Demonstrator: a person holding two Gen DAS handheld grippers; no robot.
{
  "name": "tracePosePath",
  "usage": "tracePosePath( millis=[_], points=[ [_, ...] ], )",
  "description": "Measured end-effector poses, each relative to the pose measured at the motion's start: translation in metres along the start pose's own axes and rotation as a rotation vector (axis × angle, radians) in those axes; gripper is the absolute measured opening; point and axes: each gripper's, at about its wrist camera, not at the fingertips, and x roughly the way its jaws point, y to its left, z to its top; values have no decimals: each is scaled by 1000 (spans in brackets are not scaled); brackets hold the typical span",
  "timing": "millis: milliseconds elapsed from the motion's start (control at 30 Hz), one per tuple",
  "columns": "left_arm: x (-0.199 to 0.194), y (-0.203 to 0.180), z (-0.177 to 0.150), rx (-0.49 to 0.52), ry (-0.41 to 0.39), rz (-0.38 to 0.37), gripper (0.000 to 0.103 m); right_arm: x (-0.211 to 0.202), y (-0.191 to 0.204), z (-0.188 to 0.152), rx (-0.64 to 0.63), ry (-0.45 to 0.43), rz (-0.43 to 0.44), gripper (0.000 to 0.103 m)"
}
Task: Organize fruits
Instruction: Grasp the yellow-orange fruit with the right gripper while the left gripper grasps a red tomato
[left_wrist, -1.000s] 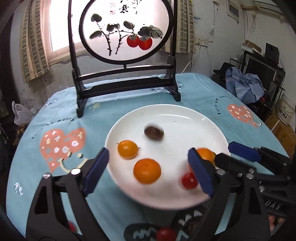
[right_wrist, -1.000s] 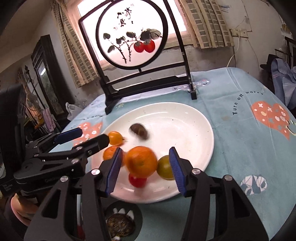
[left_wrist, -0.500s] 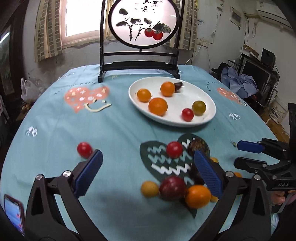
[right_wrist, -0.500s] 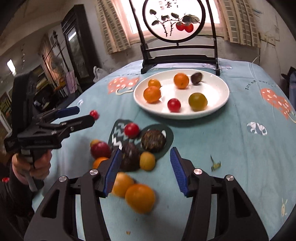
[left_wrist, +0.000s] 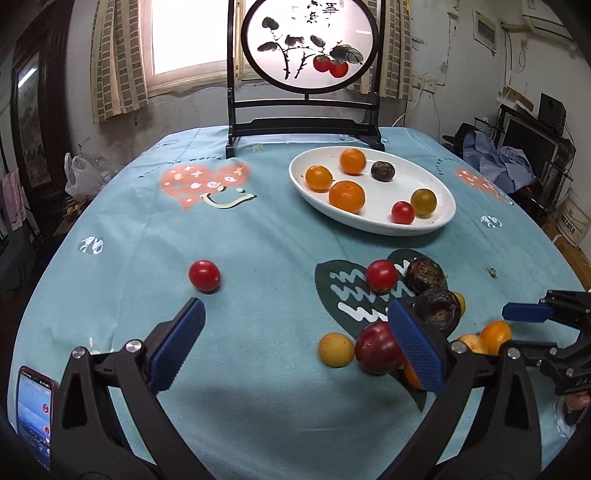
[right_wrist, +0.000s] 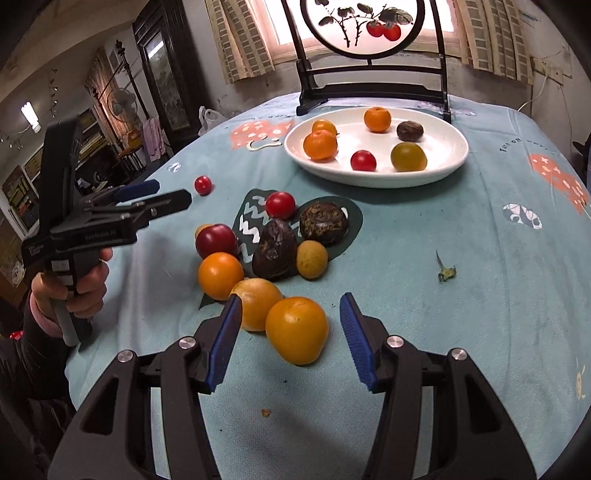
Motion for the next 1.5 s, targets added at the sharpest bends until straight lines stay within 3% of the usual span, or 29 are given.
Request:
tracePosePath(
  millis=[200,400,633,700,800,867,1067,1500],
  points=[
    [-1,13,1,-52,1,-2,101,4,-8,-3,28,31,7,44],
    [-4,26,1,-101,-5,3,101,11,-8,-5,42,80,43,39],
    [14,47,7,-139,22,31,99,-3,-18,-4,91,14,59,38],
    [24,54,11,-147,33,46,90,-6,-24,-3,122,0,51,38],
    [42,61,15,-144,79,53,63,-3,-30,-3,150,11,28,38],
    [55,62,15,-132,110,69,53,-1,-29,-4,148,20,22,38],
    [74,63,18,-104,126,113,50,0,-25,-5,130,33,24,38],
    [80,69,16,-109,145,171,29,0,-26,-6,137,39,5,38]
  ],
)
